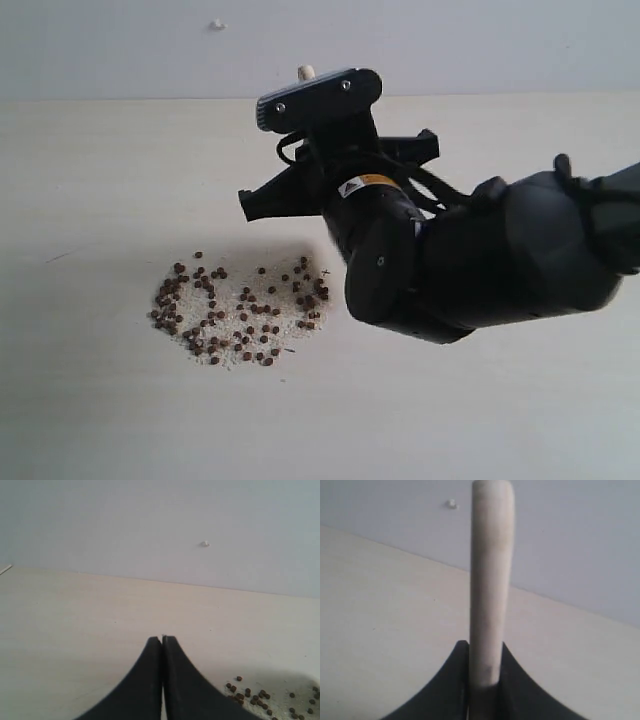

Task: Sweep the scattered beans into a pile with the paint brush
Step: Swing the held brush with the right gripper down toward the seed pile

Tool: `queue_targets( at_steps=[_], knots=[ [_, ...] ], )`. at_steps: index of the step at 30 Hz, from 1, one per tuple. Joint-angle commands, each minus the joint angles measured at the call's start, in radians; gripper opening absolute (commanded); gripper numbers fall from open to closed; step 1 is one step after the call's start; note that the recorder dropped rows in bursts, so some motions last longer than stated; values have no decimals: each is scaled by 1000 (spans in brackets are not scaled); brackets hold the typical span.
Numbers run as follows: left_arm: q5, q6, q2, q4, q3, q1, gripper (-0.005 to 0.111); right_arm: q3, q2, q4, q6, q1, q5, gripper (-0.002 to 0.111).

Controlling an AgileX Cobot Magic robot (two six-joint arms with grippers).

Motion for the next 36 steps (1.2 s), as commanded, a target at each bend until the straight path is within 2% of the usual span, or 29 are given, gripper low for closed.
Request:
queue_targets(
  at_steps=[1,6,10,17,22,31,36],
  knots=[
    [-5,-5,-7,-5,2,-5,0,-10,-92,74,-235,2,-39,0],
    [2,-5,-7,-5,2,-5,0,-10,-90,96,-377,-10,-71,0],
    [2,-5,-7,-5,2,-5,0,-10,-2,-33,-372,-62,-73,0],
    [2,-5,-7,-5,2,-5,0,-10,146,-261,-115,-102,-65,0],
    [2,-5,-7,-5,2,-5,0,-14,146,-378,100,-102,43,0],
    [2,-5,-7,-5,2,-8,0,-14,146,-444,424,-102,85,0],
    [2,-5,-7,-5,2,-8,0,-14,127,-476,487,-82,85,0]
  ],
)
